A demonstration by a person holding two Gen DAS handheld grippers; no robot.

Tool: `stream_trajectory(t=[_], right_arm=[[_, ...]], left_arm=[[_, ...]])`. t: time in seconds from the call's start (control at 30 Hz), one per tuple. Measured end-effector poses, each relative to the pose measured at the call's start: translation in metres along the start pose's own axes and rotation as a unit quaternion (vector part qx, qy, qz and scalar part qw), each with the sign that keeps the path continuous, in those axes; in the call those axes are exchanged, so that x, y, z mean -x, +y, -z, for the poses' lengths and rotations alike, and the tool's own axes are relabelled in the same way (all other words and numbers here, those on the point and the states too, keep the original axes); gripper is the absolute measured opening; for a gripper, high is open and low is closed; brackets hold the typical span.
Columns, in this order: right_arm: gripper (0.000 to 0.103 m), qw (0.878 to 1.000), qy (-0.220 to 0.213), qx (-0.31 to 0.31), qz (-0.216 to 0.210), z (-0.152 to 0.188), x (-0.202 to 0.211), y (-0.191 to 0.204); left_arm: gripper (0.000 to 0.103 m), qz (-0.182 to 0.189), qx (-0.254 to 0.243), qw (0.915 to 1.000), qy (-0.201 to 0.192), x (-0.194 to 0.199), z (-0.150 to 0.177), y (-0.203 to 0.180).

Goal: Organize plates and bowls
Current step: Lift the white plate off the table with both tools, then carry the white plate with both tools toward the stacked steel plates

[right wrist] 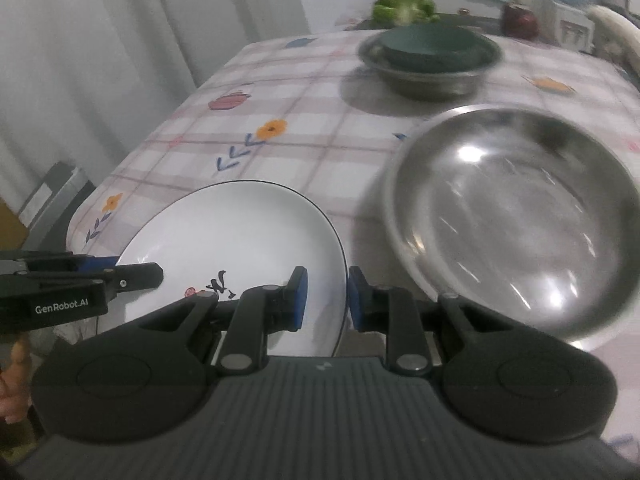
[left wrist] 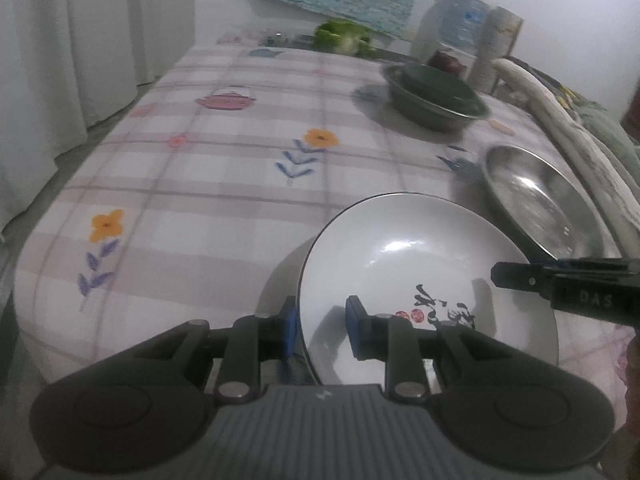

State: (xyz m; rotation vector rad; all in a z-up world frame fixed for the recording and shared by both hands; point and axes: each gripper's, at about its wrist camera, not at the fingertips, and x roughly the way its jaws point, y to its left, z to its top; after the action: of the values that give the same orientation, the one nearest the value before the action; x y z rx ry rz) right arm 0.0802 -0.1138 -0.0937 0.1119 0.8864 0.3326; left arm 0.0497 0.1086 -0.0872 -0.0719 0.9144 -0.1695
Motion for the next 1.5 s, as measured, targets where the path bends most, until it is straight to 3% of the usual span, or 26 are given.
stream_trajectory(t=[0.43, 0.73, 1.17, 1.5], right_arm=[[0.019, 0.997, -0.005, -0.072, -0.037, 0.039, 0.027, -0.035], [0.021, 0.999, -0.022, -0.027, -0.022, 0.045, 0.029, -0.019], [0.022, 0.999, -0.032, -0.013, -0.009, 0.036, 0.024, -0.009], [0.022, 0.999, -0.034, -0.005, 0.003, 0.031, 0.017, -0.01]], left_arm=[[0.035, 0.021, -0.018, 0.9993, 0.025, 0.004, 0.014, -0.015], [0.036, 0.002, -0.024, 0.9997, 0.005, 0.008, 0.022, -0.023], [0.036, -0.016, -0.021, 0.9995, -0.014, 0.012, 0.015, -0.02], [0.036, -0.013, -0.025, 0.9996, -0.006, 0.008, 0.013, -0.02]])
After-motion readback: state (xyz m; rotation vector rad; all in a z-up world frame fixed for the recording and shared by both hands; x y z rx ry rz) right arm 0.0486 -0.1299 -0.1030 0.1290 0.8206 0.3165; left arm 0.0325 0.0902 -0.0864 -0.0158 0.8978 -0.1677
